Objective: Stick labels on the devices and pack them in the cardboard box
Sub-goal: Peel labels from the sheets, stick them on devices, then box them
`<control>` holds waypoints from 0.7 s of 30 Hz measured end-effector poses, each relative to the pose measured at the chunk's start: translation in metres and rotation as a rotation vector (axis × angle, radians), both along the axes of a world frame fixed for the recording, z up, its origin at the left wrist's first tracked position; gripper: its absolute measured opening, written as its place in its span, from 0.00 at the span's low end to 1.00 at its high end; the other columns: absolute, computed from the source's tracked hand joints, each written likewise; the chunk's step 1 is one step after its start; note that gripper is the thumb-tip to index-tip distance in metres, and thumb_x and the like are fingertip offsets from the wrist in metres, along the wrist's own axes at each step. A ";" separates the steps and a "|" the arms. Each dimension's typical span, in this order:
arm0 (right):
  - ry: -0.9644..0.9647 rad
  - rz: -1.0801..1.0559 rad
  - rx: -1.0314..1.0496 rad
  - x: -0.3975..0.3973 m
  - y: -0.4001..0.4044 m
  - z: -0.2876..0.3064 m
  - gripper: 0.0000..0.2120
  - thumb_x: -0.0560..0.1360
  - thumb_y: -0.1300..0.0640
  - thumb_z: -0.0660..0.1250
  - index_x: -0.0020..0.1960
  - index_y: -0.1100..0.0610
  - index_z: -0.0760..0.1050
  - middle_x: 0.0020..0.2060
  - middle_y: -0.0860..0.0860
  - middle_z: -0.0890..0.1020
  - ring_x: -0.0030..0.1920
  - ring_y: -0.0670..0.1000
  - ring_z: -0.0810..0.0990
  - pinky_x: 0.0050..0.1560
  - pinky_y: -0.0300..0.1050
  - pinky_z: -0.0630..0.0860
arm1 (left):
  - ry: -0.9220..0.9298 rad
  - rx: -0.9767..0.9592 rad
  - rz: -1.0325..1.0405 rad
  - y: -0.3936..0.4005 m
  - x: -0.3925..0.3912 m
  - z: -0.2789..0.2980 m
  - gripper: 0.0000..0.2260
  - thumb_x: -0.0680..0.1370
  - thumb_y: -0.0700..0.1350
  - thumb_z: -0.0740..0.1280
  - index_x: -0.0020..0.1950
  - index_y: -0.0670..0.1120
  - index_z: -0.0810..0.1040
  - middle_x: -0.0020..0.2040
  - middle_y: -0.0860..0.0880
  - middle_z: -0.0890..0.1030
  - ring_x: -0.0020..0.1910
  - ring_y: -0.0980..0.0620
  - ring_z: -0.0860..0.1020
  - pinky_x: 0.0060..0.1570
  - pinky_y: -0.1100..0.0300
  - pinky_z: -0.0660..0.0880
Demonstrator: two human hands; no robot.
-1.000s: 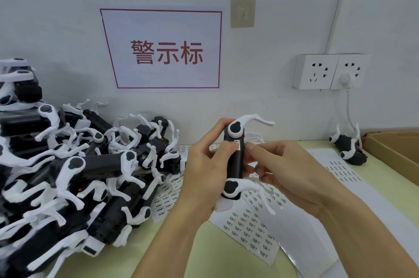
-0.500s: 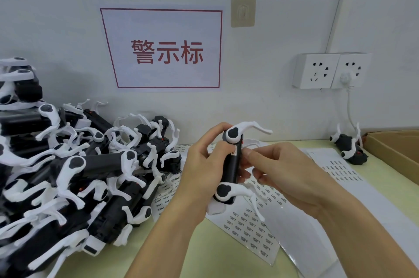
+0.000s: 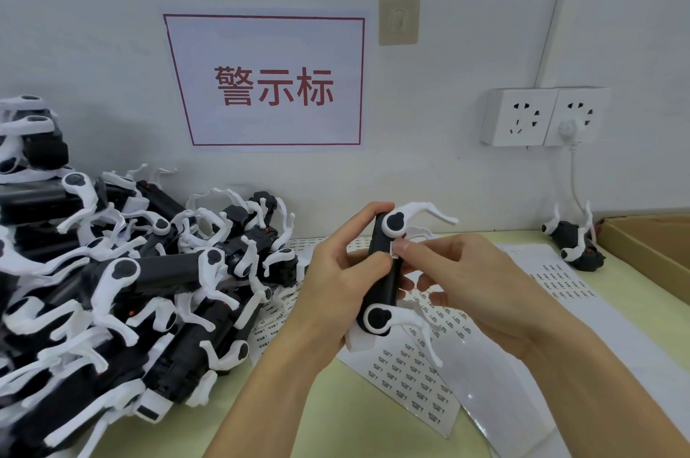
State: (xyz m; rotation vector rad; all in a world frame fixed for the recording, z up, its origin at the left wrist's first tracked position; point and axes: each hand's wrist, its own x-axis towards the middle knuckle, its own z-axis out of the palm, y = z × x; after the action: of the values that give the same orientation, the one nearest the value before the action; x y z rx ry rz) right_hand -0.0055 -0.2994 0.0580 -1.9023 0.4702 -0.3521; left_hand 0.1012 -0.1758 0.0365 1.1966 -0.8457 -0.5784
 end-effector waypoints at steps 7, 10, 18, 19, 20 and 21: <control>-0.025 0.083 0.130 -0.003 -0.006 0.001 0.16 0.76 0.42 0.66 0.47 0.52 0.86 0.45 0.48 0.85 0.42 0.45 0.78 0.48 0.42 0.76 | 0.018 -0.004 0.001 0.002 0.000 0.001 0.22 0.71 0.40 0.66 0.63 0.58 0.80 0.44 0.41 0.84 0.39 0.43 0.81 0.43 0.52 0.81; -0.033 0.085 0.099 -0.002 -0.005 0.000 0.17 0.74 0.38 0.67 0.48 0.49 0.86 0.44 0.47 0.86 0.41 0.43 0.79 0.49 0.43 0.76 | 0.017 -0.009 -0.002 0.002 0.000 0.002 0.22 0.71 0.41 0.67 0.62 0.59 0.80 0.44 0.42 0.84 0.40 0.43 0.81 0.43 0.51 0.80; -0.038 0.102 0.108 -0.004 -0.005 0.002 0.14 0.76 0.44 0.67 0.48 0.53 0.86 0.42 0.47 0.84 0.41 0.43 0.77 0.47 0.42 0.75 | -0.010 0.005 -0.009 0.002 0.000 0.001 0.22 0.71 0.41 0.67 0.62 0.61 0.81 0.43 0.43 0.84 0.40 0.45 0.82 0.43 0.51 0.81; -0.038 0.099 0.114 -0.003 -0.005 0.002 0.15 0.76 0.44 0.67 0.47 0.53 0.86 0.42 0.48 0.84 0.41 0.44 0.77 0.46 0.42 0.75 | -0.017 0.006 -0.007 0.002 0.000 0.002 0.22 0.72 0.41 0.66 0.62 0.61 0.81 0.43 0.43 0.84 0.40 0.45 0.82 0.44 0.49 0.81; -0.038 0.094 0.111 -0.003 -0.004 0.002 0.15 0.76 0.44 0.67 0.47 0.54 0.86 0.42 0.48 0.83 0.41 0.45 0.77 0.46 0.42 0.75 | -0.027 0.007 -0.002 0.002 0.000 0.002 0.22 0.72 0.41 0.66 0.61 0.61 0.81 0.42 0.43 0.84 0.40 0.45 0.81 0.45 0.46 0.81; -0.040 0.083 0.106 -0.002 -0.003 0.002 0.15 0.76 0.44 0.67 0.46 0.54 0.86 0.41 0.48 0.83 0.41 0.45 0.77 0.46 0.43 0.74 | -0.039 0.008 0.005 0.001 0.000 0.002 0.22 0.72 0.41 0.66 0.61 0.61 0.81 0.42 0.43 0.83 0.41 0.45 0.81 0.48 0.42 0.80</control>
State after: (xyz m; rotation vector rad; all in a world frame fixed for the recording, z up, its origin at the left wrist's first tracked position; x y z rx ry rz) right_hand -0.0074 -0.3022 0.0596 -1.8028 0.3743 -0.3042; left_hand 0.1009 -0.1743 0.0383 1.2205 -0.8735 -0.5561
